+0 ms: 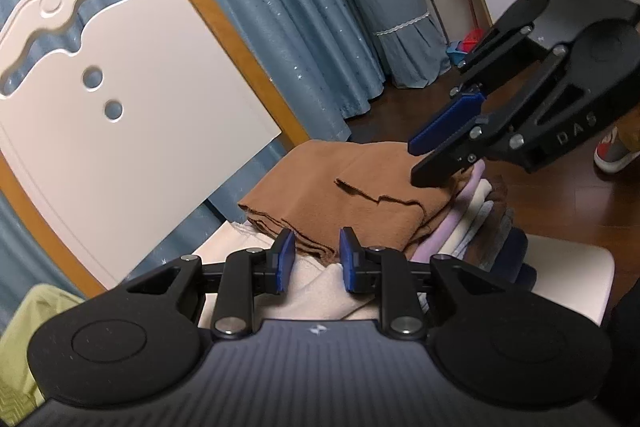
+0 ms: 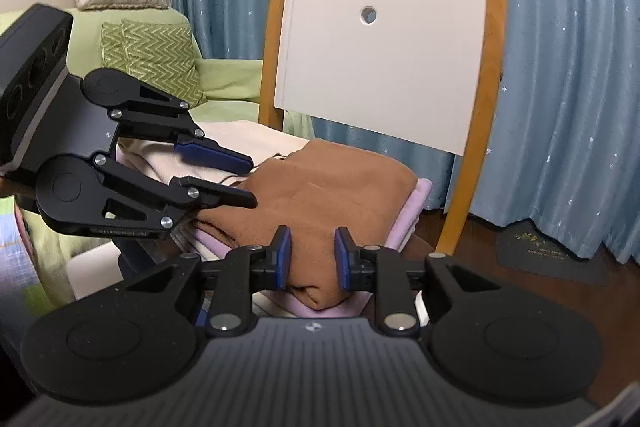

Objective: Fold clothes

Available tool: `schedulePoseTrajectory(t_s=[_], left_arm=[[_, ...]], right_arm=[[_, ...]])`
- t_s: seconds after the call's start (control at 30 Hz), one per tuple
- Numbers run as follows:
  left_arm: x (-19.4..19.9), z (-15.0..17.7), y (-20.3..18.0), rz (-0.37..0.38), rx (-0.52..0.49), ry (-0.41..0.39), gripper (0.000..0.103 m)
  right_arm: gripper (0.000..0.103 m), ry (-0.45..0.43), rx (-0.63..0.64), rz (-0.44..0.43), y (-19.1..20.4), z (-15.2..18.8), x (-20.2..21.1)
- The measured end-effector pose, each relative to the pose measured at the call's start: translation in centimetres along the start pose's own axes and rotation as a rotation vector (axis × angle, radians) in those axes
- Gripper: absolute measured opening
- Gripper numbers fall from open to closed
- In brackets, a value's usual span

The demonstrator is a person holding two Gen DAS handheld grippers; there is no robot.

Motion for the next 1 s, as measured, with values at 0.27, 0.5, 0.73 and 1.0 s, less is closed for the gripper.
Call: schedulePoseTrajectory(t_s=[0.27, 0.5, 0.73, 1.0], left_arm=[[-0.7, -2.0, 1.8, 0.002, 0.136, -0.020, 0.034], [-4.4, -1.4, 1.5, -0.055, 0.139, 0.084, 0.034], [-2.9, -1.9, 1.8, -0.073, 0.159, 0.105, 0.036], [3.9, 1.3, 1.5, -0.161, 0.381, 0.057, 0.035]], right_arm=[[0.022, -0.012, -0.016, 0.024, 0.3, 0.0, -0.2], [0.022, -0.024, -0.011, 0.039, 0.4, 0.7, -0.4], [0.022, -0.015, -0.015, 0.036, 0.2, 0.2, -0.3], [0.024, -0.015, -0.025, 0.035, 0.1, -0.3, 1.1]])
Point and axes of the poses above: each gripper's, at about its wrist camera, not at the fingertips, and x roughly against the way its jaws point, y to its left, z to its underside, the point moved 2 cm from there along -x, roughly the way its jaws point, and after that the axes turned 13 degrees about y, right-handed, at the moved point
